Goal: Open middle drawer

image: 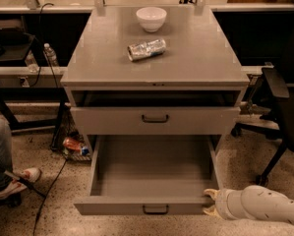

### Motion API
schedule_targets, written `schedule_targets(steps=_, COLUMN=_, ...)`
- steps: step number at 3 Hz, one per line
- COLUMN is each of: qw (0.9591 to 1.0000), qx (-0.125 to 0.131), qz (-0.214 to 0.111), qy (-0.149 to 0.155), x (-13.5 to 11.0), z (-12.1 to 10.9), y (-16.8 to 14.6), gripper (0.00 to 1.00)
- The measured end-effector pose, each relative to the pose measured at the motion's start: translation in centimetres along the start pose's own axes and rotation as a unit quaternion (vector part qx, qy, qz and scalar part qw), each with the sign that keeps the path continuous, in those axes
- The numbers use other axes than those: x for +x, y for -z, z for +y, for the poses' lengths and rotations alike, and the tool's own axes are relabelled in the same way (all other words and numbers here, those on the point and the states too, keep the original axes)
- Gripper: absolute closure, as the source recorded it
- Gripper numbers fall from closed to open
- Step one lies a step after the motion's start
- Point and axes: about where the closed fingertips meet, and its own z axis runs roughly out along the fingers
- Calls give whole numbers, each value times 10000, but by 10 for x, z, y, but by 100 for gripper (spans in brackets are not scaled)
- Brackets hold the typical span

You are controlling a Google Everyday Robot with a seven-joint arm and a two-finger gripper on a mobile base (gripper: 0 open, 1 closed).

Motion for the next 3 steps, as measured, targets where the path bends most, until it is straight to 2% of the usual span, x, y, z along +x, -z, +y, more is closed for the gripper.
schedule_targets(steps=1, qw=10000, qx=-10, qz=-5, qy=2, x=-1, z=1, y=-1, gripper=86)
schedule_targets(steps=3, qw=10000, qx=-28, qz=9, qy=36, x=0, z=0, y=-1, gripper=39)
